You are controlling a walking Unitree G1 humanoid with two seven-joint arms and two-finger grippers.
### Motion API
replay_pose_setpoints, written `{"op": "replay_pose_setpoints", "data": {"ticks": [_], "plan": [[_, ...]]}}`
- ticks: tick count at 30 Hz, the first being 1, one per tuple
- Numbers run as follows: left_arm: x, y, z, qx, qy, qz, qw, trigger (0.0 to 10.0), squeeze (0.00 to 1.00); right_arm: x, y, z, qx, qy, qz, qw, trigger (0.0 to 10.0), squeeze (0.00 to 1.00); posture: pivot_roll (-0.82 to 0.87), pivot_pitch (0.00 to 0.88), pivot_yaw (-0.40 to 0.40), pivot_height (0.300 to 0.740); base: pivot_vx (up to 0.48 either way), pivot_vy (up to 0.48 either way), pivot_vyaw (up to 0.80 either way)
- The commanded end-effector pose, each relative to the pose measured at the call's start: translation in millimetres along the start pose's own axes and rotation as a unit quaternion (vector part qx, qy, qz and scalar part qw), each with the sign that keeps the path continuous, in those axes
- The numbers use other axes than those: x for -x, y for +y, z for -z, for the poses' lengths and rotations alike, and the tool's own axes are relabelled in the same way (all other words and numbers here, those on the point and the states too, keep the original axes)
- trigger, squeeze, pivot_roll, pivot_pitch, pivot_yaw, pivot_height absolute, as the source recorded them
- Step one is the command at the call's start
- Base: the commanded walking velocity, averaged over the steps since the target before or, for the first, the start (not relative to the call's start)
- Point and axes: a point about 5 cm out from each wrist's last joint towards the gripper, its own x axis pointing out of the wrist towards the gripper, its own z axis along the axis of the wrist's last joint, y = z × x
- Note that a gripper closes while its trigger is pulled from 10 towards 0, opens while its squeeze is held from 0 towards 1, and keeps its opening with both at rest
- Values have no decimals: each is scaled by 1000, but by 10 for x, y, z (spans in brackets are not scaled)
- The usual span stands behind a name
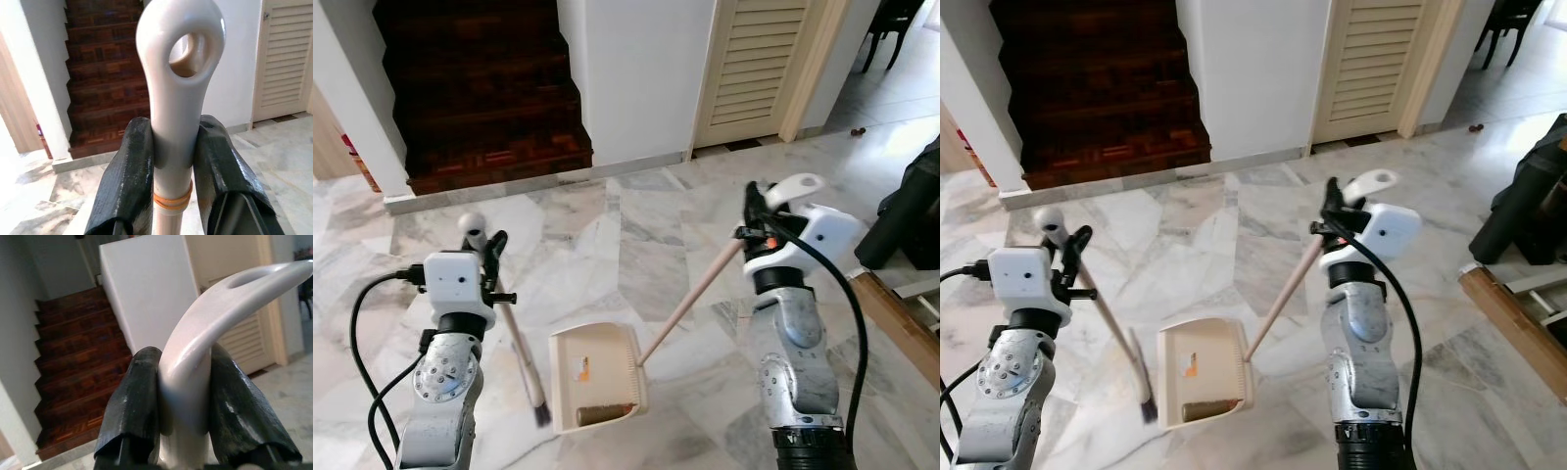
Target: Sweep floor
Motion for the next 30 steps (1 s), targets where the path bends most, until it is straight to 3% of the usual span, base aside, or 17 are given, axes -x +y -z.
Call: {"op": "replay_pose_setpoints", "data": {"ticks": [1,17,21,30], "plan": [[-61,-56,-133,7,-30,5,1000,10000,0,-65,-9,-103,-13,-19,3,1000,10000,0,21,0,-11,740,0,322,0],[0,-76,-150,9,-29,5,1000,10000,0,-96,-6,-84,-22,-4,-10,1000,10000,0,46,0,-17,740,0,343,0],[10,-54,-155,7,-28,4,1000,10000,0,-102,8,-94,-23,-5,-13,1000,10000,0,43,0,-11,740,0,351,-687],[31,-68,-157,9,-24,14,1000,10000,0,-21,12,-109,-23,-8,-12,1000,10000,0,15,0,10,740,0,351,0]]}}
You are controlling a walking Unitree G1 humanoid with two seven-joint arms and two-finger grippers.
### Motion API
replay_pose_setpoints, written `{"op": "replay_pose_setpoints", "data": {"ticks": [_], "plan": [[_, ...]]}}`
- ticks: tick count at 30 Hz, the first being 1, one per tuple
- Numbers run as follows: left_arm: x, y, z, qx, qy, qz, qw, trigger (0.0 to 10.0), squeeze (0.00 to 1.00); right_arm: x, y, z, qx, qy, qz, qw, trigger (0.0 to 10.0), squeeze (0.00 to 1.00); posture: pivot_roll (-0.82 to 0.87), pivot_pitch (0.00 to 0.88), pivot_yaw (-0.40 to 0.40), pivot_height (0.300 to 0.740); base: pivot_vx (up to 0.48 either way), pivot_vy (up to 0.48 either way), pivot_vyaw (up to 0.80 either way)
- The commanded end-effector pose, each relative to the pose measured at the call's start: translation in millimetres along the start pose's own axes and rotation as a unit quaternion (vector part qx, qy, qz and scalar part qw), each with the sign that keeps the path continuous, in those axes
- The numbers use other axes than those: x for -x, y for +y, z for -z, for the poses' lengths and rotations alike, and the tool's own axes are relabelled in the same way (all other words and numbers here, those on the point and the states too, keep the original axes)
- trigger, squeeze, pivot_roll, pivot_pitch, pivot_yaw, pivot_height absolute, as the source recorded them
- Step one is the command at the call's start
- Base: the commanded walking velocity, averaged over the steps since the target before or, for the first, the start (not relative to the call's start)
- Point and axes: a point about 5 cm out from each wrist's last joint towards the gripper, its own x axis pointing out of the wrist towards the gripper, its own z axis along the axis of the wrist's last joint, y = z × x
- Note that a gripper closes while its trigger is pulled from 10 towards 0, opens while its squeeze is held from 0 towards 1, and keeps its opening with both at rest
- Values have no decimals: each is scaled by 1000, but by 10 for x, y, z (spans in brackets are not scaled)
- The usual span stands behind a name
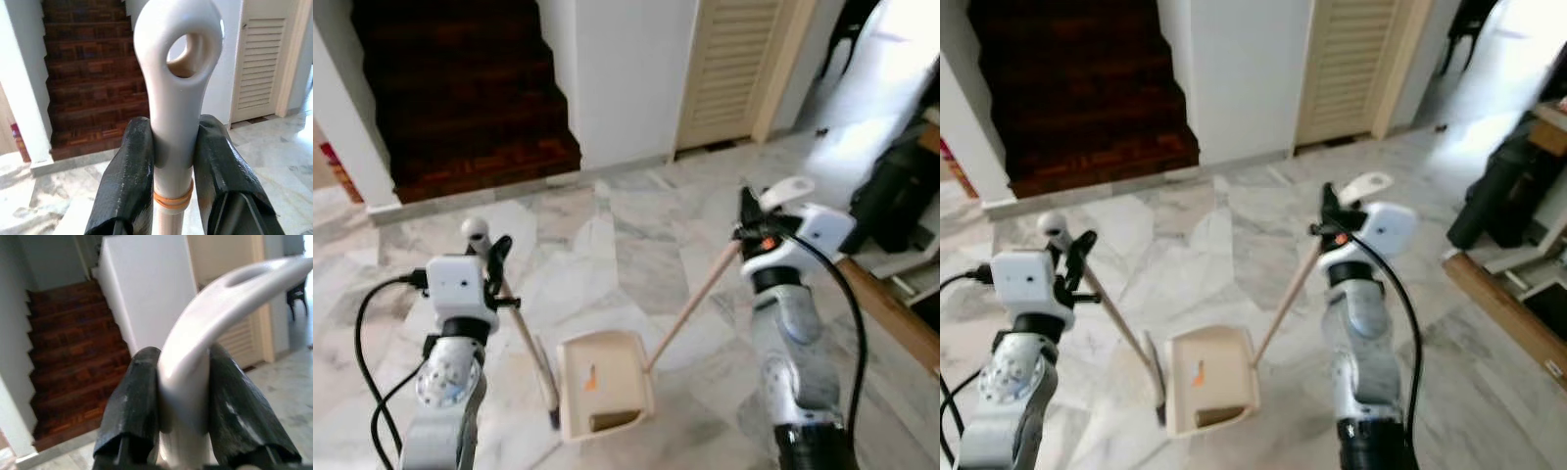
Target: Sweep floor
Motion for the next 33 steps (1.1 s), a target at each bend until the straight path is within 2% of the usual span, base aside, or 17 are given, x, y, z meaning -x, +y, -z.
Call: {"op": "replay_pose_setpoints", "data": {"ticks": [1,16,19,33], "plan": [[-24,-47,-146,-3,-31,11,999,10000,0,8,-29,-159,-15,-34,6,999,10000,0,14,0,10,740,0,349,0],[-35,-44,-161,-1,-31,16,999,10000,0,35,-47,-190,-21,-32,14,999,10000,0,11,0,17,740,0,418,0],[-37,-46,-163,-1,-30,16,999,10000,0,29,-42,-201,-24,-32,12,999,10000,0,11,0,16,740,0,437,-765],[-8,15,-165,-7,-24,2,1000,10000,0,41,-26,-247,-21,-38,12,999,10000,0,23,0,10,740,0,439,0]]}}
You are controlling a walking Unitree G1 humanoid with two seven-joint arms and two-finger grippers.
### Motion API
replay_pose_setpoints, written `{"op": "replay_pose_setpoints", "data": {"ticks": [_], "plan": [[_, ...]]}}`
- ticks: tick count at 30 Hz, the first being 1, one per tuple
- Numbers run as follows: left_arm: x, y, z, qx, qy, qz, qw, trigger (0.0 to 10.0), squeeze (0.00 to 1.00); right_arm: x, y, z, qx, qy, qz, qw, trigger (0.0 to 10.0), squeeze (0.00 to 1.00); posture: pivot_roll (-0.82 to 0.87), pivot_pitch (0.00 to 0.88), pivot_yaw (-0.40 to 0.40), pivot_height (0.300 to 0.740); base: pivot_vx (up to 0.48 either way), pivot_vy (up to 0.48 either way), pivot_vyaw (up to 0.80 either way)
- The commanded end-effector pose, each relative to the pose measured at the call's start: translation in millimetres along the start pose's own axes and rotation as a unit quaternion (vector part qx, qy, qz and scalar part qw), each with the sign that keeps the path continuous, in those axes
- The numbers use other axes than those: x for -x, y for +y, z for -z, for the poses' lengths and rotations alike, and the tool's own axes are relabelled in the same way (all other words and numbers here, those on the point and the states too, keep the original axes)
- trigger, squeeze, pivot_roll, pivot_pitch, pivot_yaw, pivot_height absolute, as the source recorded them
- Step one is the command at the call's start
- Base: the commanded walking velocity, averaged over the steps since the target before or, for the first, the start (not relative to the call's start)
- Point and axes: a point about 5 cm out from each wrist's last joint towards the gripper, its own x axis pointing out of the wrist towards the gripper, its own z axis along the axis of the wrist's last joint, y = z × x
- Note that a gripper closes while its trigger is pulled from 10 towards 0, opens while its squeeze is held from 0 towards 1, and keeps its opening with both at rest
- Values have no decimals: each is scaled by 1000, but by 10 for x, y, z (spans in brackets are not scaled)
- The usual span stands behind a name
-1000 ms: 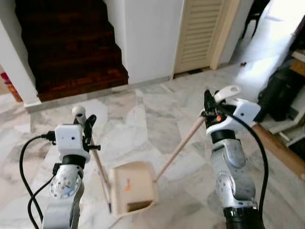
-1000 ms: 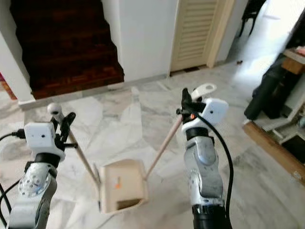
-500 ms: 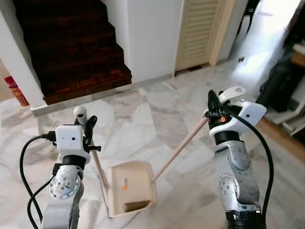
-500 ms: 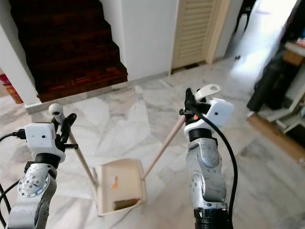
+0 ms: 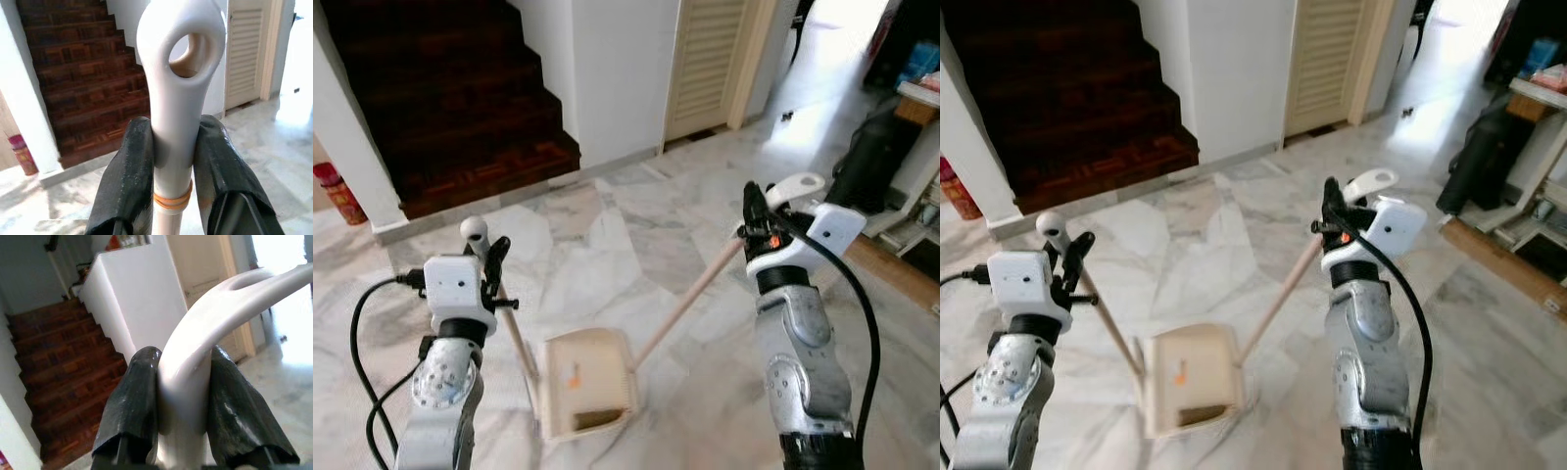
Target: Sweep floor
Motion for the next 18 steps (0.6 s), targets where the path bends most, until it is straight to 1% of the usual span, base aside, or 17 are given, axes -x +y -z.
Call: {"op": "replay_pose_setpoints", "data": {"ticks": [1,12,18], "plan": [[-27,16,-153,-6,-35,-1,999,10000,0,-31,29,-132,-9,-30,-2,1000,10000,0,23,0,10,740,0,439,0],[-80,15,-188,-5,-40,0,999,10000,0,-52,24,-174,-9,-33,0,999,10000,0,19,24,15,740,0,439,0],[-68,13,-196,-6,-40,-1,999,10000,0,-38,20,-170,-8,-30,0,1000,10000,0,24,38,11,740,0,439,0]]}}
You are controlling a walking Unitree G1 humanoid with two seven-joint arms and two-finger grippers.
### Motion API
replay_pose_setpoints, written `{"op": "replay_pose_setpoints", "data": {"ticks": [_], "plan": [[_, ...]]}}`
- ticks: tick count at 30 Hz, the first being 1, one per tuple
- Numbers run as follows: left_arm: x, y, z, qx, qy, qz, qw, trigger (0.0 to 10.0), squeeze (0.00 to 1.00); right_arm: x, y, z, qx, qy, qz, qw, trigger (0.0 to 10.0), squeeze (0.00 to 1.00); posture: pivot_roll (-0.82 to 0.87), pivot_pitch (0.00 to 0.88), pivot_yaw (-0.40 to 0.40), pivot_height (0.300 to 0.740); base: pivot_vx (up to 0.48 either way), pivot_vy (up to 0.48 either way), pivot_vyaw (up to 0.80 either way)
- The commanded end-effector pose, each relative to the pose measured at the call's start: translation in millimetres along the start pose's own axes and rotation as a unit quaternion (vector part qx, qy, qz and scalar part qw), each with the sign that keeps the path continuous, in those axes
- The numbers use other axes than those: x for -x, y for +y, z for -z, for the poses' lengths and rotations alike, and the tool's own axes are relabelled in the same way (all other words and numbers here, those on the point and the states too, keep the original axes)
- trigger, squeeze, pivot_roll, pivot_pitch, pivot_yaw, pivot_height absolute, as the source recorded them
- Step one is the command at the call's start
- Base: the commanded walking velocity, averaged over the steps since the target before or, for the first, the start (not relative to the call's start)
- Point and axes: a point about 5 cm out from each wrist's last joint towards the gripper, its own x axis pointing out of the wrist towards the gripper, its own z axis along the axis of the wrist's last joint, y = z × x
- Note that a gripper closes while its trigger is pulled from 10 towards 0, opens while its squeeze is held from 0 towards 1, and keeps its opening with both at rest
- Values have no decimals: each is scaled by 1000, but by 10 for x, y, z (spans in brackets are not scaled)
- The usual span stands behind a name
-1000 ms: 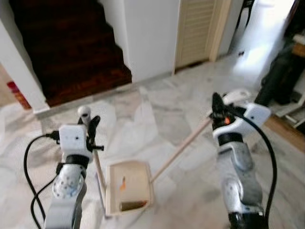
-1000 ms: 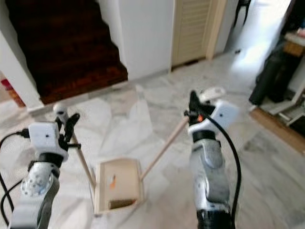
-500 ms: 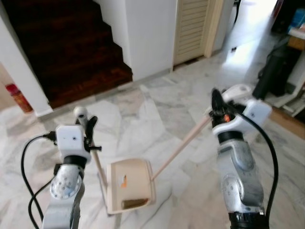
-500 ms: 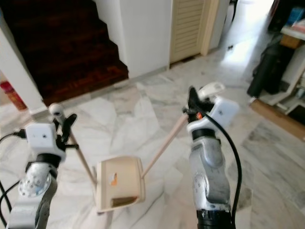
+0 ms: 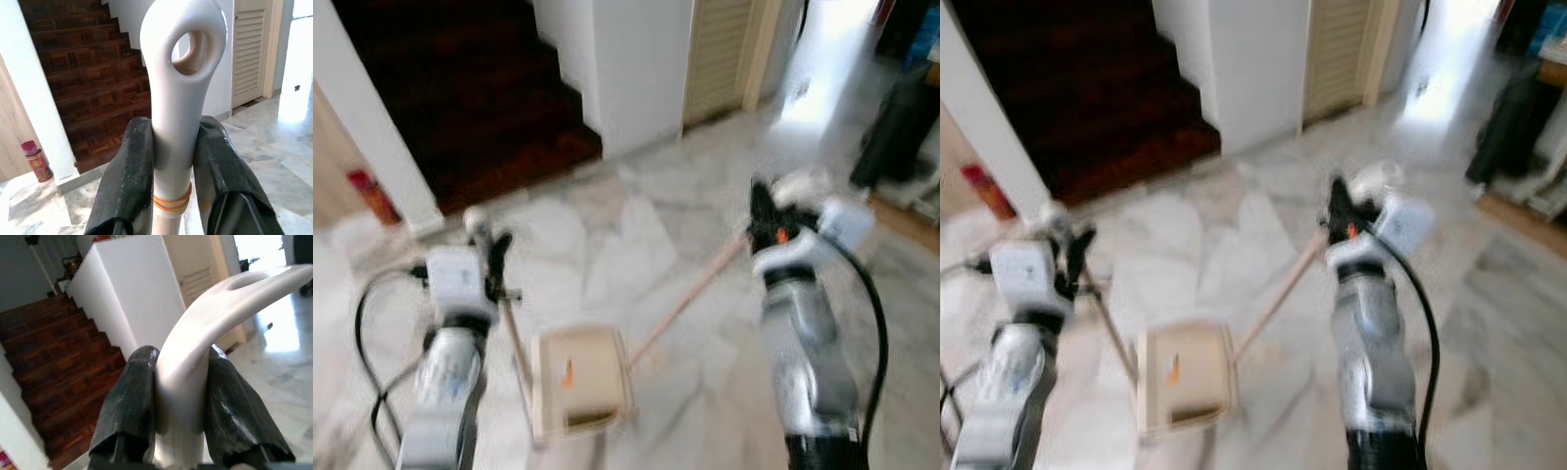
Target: Sweep floor
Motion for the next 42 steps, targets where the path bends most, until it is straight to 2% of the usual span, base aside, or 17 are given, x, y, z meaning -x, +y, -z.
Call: {"op": "replay_pose_setpoints", "data": {"ticks": [1,16,37,42], "plan": [[-12,28,-124,-5,-26,-4,1000,10000,0,-36,104,-159,-3,-33,-18,999,10000,0,23,45,10,740,0,439,0],[10,29,-128,-6,-23,-3,1000,10000,0,-13,113,-150,-4,-29,-16,999,10000,0,17,50,16,740,0,438,0],[23,-2,-121,-7,-22,15,1000,10000,0,3,143,-164,3,-36,-20,999,10000,0,-1,5,32,740,0,439,0],[21,-3,-123,-8,-22,18,1000,10000,0,1,161,-166,4,-37,-25,999,10000,0,-3,0,35,740,0,442,531]]}}
